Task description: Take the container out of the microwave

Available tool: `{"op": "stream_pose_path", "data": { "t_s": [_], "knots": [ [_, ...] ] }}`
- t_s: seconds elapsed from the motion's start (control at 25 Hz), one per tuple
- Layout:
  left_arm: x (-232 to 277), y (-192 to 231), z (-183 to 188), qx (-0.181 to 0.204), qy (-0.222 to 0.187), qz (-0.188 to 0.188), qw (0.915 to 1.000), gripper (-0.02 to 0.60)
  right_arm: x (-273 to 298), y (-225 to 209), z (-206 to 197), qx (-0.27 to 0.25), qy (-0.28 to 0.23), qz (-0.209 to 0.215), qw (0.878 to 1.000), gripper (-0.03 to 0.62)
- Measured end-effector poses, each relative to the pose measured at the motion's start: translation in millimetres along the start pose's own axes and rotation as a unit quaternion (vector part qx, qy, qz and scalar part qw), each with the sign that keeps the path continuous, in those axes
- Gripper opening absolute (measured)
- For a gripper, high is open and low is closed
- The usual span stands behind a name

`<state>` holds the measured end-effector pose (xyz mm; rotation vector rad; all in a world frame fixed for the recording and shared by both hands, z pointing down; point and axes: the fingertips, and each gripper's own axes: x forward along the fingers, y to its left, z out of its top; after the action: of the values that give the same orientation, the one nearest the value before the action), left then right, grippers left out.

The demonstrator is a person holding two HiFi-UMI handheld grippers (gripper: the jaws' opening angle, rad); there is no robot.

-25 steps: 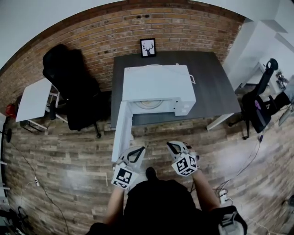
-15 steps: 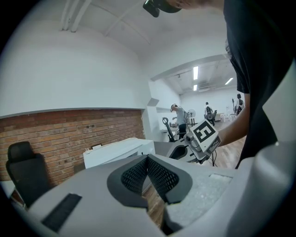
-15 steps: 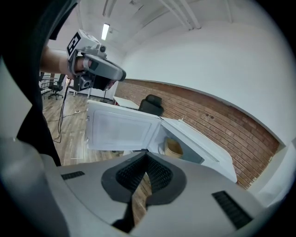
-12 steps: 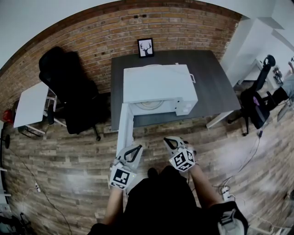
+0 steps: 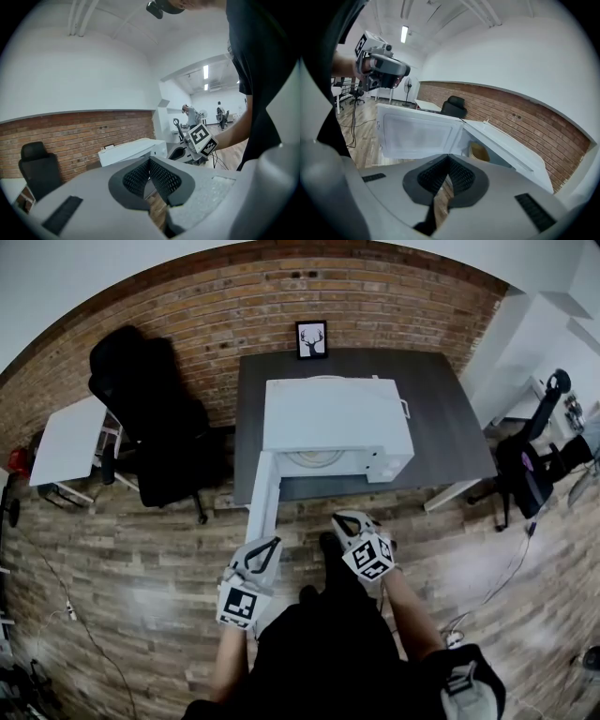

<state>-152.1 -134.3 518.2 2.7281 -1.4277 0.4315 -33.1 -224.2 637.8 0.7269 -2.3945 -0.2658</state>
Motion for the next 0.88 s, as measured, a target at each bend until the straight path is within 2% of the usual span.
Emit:
{"op": "stream_pose_path", "data": {
  "t_s": [0.16,0.24,0.32,0.72,0.88],
  "knots": [
    [-9,26,0,-0.008,0.003,0.032,0.9994,0.002,13,-4,-5,0.004,0.008,0.009,1.0,0.0],
    [-11,34,-2,-0.013,0.009,0.041,0.999,0.002,19,-11,-2,0.028,-0.001,0.011,1.0,0.002],
    [-10,38,-5,-0.018,0.016,0.044,0.9987,0.002,24,-17,-2,0.049,-0.005,0.009,0.999,0.002],
    [4,42,-13,-0.022,0.044,0.046,0.9978,0.002,71,-48,-10,0.054,-0.009,0.002,0.998,0.011],
    [6,45,-16,-0.027,0.051,0.052,0.997,0.002,91,-62,-13,0.079,-0.014,0.001,0.997,0.017]
  ]
}}
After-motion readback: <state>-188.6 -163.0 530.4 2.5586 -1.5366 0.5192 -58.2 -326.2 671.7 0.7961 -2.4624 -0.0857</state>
